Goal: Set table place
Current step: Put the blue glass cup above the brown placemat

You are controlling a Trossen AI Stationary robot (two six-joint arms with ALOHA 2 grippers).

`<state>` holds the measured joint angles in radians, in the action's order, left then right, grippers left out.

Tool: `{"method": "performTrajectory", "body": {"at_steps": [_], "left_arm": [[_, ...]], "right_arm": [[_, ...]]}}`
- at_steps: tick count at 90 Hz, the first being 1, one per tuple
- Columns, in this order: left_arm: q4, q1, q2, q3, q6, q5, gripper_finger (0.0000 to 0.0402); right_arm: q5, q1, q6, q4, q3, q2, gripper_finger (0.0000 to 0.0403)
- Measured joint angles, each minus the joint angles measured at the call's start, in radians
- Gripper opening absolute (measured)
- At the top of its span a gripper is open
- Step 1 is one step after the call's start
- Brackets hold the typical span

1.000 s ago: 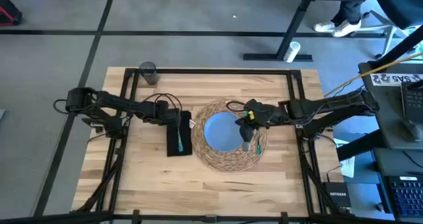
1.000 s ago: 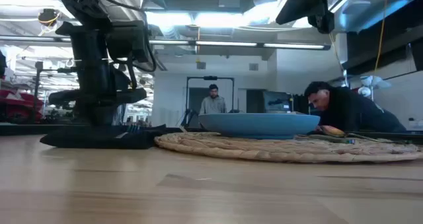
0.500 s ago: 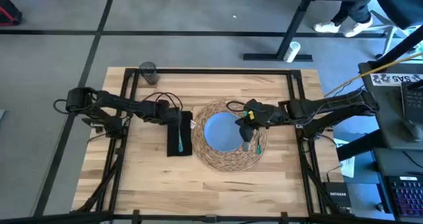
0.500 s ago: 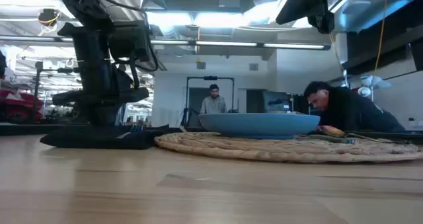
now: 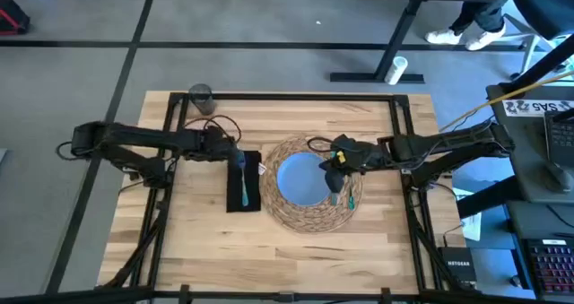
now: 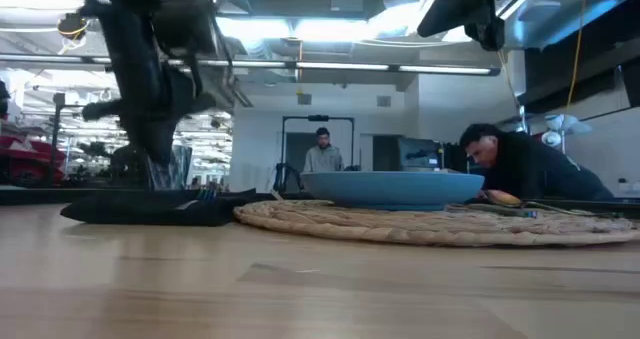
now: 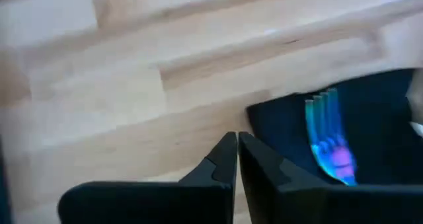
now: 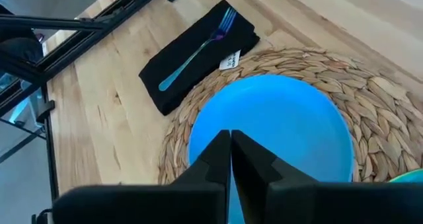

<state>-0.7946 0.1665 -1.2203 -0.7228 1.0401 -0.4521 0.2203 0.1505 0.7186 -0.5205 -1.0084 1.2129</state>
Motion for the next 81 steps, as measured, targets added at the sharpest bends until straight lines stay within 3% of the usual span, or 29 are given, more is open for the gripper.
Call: {"method": "performTrajectory", "body": {"at_steps": [20, 37, 58, 81], "left_arm": [[-0.093, 0.047, 0.158, -0.071, -0.28, -0.023, 0.0], [-0.192, 0.192, 0.234, -0.214, -0.54, -0.004, 0.0], [-0.249, 0.452, 0.205, -0.357, -0.821, 0.075, 0.0], [-0.252, 0.65, 0.065, -0.388, -0.92, 0.081, 0.0]], "right_arm": [[-0.003, 0.0, -0.018, 0.003, 0.0, 0.0, 0.0], [-0.011, 0.0, -0.018, 0.003, 0.0, 0.0, 0.0], [-0.021, 0.0, -0.018, 0.003, 0.0, 0.0, 0.0], [-0.038, 0.0, -0.01, 0.033, 0.0, 0.0, 0.0]]}}
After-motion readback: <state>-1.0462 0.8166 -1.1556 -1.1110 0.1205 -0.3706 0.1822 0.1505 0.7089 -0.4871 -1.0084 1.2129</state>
